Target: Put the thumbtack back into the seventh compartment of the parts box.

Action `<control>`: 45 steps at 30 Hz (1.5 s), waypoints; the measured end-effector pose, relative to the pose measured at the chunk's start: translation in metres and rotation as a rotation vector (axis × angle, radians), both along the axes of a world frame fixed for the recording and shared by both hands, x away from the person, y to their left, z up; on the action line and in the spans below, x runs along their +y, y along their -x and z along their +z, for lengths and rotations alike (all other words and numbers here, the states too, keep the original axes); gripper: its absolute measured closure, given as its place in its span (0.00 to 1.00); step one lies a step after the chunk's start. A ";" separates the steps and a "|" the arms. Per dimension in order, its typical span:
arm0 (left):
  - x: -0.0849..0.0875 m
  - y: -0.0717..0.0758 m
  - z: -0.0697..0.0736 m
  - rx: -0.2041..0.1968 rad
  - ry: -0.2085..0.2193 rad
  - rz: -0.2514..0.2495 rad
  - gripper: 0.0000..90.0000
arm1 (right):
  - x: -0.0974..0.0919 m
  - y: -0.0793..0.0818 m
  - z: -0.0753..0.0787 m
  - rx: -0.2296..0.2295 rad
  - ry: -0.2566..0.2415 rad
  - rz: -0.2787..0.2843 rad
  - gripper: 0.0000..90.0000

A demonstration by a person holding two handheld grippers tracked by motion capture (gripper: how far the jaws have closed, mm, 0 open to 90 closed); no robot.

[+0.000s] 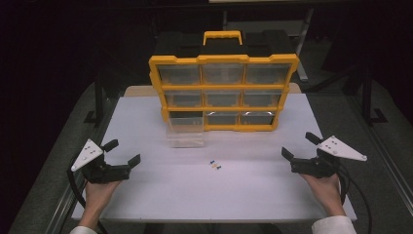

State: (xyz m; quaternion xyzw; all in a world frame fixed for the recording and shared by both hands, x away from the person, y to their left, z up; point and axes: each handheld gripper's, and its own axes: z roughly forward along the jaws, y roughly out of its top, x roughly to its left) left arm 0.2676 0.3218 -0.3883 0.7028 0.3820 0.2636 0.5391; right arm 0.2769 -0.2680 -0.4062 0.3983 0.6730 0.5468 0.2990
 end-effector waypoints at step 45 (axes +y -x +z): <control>-0.129 -0.036 -0.004 0.215 -0.272 -0.331 0.01 | 0.000 0.004 -0.005 0.017 0.020 0.007 0.00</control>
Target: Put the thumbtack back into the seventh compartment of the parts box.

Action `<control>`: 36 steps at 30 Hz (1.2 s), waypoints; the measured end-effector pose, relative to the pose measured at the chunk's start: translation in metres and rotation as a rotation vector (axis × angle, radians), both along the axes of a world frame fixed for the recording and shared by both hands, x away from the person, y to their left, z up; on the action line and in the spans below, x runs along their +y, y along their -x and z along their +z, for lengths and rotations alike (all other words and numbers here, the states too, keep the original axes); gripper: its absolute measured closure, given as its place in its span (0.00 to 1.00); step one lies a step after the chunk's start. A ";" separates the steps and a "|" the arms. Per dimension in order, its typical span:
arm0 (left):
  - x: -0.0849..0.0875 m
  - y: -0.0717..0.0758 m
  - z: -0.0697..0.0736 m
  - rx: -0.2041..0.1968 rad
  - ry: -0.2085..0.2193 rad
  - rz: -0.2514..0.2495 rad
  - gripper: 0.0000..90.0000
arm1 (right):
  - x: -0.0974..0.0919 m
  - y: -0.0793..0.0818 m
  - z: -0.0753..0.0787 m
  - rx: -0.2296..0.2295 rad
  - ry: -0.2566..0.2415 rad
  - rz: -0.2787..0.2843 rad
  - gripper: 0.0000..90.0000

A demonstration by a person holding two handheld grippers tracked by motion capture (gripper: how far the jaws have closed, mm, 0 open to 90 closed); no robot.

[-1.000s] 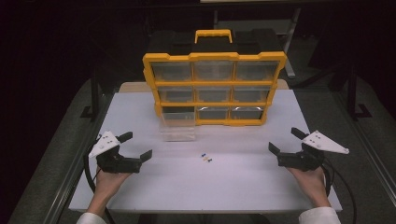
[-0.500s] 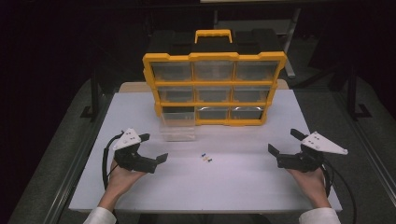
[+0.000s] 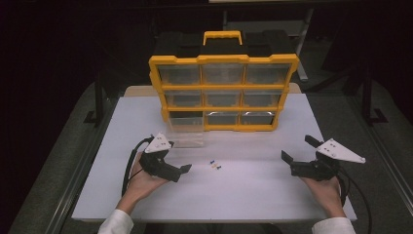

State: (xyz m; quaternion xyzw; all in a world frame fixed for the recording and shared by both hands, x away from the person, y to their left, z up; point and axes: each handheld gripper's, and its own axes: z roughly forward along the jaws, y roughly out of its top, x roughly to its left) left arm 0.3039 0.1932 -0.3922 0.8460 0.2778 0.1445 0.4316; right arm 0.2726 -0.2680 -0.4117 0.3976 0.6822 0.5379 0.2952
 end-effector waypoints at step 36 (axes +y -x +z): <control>-0.056 -0.025 -0.043 0.073 -0.039 -0.066 0.20 | -0.002 0.002 -0.003 0.012 -0.004 -0.002 0.00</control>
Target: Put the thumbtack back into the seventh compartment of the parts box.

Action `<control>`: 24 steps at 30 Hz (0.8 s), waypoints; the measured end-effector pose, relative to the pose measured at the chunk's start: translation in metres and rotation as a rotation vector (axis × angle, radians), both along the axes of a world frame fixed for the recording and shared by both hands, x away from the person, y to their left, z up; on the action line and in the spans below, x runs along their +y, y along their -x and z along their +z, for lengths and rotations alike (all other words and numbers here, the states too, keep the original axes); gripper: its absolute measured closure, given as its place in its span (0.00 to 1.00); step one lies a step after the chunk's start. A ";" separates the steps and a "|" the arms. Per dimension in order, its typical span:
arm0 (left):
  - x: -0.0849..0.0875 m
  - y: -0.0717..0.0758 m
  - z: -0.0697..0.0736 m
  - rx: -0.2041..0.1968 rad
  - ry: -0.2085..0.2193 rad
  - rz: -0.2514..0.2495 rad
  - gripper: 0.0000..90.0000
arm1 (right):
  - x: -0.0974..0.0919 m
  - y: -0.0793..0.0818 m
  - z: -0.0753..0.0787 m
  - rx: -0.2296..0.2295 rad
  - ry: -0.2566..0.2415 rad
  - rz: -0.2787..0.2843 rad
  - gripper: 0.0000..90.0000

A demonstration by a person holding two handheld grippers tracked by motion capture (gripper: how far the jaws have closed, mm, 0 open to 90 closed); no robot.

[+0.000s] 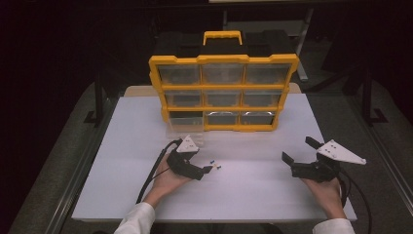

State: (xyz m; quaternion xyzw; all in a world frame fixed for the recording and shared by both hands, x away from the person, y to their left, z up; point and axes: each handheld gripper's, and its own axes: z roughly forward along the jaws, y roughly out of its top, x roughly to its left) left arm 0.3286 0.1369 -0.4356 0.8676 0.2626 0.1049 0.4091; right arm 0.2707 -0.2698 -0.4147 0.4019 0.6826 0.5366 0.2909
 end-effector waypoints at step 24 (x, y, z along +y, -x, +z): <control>-0.012 -0.011 -0.010 -0.013 -0.032 0.012 0.55 | 0.001 0.001 0.000 -0.002 0.020 0.001 0.00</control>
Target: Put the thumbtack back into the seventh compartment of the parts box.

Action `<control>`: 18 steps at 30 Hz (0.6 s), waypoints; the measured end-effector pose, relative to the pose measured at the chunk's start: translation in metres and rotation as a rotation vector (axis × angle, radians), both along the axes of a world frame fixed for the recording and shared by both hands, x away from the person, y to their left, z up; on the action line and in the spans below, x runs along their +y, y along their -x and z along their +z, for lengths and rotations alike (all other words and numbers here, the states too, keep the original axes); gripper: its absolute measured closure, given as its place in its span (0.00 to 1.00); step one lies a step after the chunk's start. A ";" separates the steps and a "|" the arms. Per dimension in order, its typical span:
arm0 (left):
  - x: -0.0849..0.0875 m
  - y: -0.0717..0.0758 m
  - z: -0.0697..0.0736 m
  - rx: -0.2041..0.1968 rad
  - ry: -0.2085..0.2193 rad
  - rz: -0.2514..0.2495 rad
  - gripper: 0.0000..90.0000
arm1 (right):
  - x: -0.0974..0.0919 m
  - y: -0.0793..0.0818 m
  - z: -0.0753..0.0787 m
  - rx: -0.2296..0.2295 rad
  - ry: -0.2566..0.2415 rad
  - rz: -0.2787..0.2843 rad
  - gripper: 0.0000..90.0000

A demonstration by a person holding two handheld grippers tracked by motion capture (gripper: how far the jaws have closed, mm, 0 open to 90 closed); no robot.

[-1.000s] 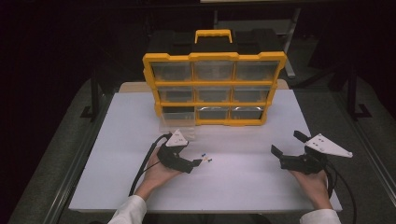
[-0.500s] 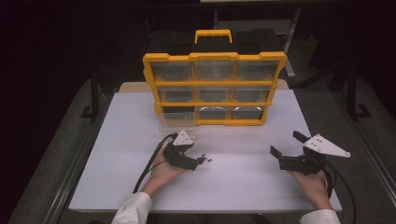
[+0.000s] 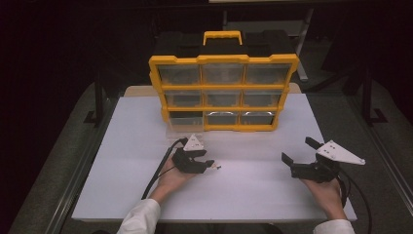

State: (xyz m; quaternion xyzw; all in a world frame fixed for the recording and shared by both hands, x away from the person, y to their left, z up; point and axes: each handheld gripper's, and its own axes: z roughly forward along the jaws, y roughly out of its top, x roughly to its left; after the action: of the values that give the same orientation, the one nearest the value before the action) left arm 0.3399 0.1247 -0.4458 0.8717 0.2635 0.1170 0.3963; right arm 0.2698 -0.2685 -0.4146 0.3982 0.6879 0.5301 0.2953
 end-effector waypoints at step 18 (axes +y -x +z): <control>-0.009 -0.007 -0.005 0.017 -0.049 -0.025 0.65 | 0.000 -0.001 -0.001 0.008 -0.001 0.006 0.00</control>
State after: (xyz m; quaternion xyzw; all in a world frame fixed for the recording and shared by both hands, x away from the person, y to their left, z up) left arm 0.3469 0.1158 -0.4509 0.8854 0.2529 0.1108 0.3741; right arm 0.2706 -0.2683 -0.4155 0.3984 0.6898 0.5299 0.2908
